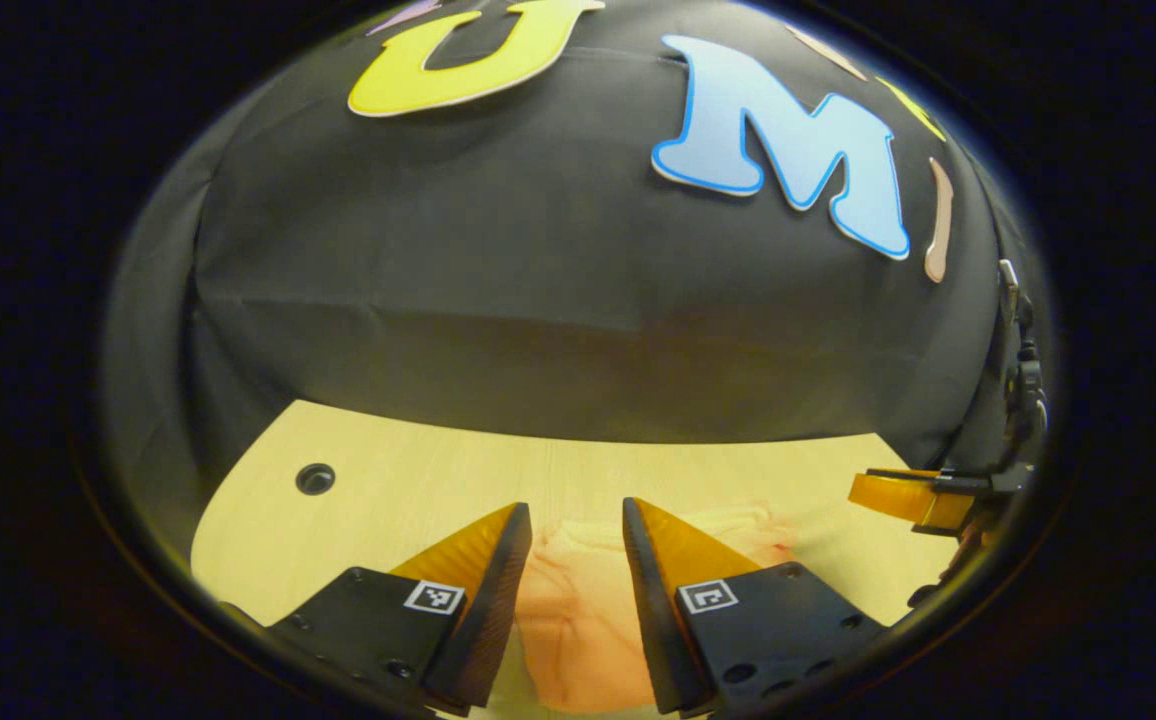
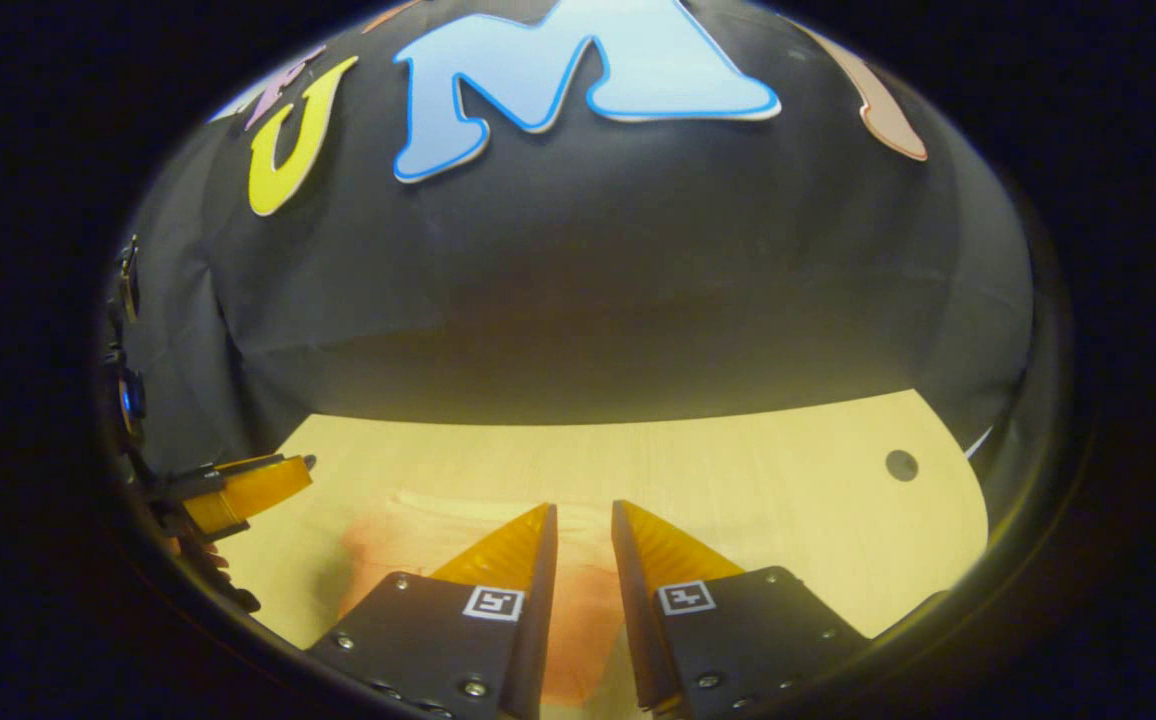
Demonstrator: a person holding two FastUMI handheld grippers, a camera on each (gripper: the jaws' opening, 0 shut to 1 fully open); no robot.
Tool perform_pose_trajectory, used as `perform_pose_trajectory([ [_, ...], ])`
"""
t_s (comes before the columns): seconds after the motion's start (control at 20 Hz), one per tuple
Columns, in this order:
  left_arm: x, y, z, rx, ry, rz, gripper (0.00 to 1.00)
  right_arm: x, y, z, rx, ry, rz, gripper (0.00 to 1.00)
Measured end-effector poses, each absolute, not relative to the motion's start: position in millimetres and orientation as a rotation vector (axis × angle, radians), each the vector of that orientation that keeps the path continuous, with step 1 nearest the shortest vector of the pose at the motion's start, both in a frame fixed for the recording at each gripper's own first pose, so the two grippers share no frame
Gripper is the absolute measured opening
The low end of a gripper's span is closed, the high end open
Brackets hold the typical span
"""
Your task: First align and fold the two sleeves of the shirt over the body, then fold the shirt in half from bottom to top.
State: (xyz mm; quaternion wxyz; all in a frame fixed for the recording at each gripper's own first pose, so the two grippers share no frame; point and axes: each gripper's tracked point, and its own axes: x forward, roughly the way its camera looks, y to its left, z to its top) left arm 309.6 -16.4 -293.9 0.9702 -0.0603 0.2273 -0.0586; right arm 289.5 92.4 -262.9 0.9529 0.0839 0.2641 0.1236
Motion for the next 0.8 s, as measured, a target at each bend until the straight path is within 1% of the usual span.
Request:
perform_pose_trajectory([
  [0.2,276,-9,-246,-0.124,0.434,-0.105,0.58,256,86,-210,0.175,0.501,0.259,0.34],
  [0.35,237,-15,-215,-0.128,0.412,-0.101,0.58,230,82,-178,0.176,0.473,0.265,0.34],
  [0.4,226,-14,-206,-0.133,0.403,-0.101,0.63,221,80,-169,0.174,0.466,0.265,0.34],
  [0.55,190,-20,-180,-0.151,0.390,-0.113,0.64,194,74,-146,0.182,0.450,0.268,0.34],
  [0.6,179,-22,-174,-0.149,0.385,-0.114,0.68,184,72,-140,0.183,0.442,0.269,0.34],
  [0.65,168,-22,-168,-0.146,0.380,-0.115,0.64,174,70,-134,0.183,0.437,0.269,0.34],
  [0.8,134,-29,-154,-0.137,0.370,-0.118,0.68,144,70,-122,0.192,0.427,0.279,0.34],
])
